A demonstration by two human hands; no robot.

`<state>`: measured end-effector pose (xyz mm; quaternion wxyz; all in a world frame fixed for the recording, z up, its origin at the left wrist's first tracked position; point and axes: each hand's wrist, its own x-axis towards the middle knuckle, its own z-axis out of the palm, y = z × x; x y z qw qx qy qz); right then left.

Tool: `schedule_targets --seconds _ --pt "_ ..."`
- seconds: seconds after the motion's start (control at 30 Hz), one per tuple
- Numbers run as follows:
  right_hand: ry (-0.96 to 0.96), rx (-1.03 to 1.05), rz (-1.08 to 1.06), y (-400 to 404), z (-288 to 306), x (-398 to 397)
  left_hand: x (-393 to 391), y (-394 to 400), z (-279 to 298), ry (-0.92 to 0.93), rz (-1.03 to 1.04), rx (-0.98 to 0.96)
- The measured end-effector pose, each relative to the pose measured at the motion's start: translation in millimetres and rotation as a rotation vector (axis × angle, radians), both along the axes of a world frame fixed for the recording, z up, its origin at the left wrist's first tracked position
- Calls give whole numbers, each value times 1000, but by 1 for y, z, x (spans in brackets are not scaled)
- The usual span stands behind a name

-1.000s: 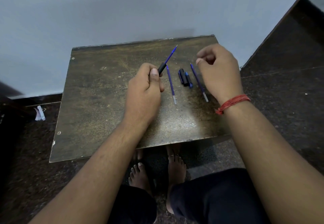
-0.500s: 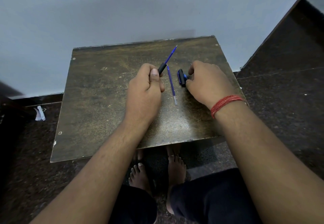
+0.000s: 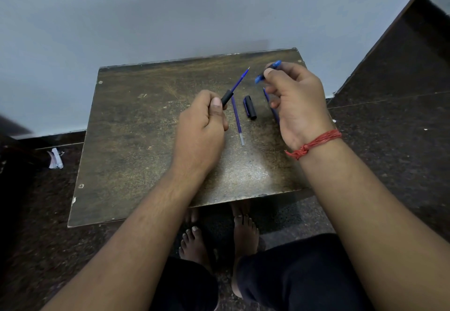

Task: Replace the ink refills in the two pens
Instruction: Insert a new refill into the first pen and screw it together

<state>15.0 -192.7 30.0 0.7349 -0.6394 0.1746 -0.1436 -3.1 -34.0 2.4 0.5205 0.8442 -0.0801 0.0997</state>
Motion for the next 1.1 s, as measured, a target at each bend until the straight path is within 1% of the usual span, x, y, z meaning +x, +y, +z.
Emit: schedule_targets --seconds 0.1,0.2,0.57,0.83,1.1 --pt "-25 97 -27 -1 2 0 -1 0 -1 9 -21 21" --pt "-62 132 -32 -2 4 0 -1 0 -1 11 -35 34" --pt "-147 -20 13 0 3 0 -2 0 0 22 -49 38" --pt "-111 37 -16 -4 2 1 -2 -1 0 21 -50 51" --pt "-103 -29 46 -2 -2 1 -2 0 1 22 -51 43"
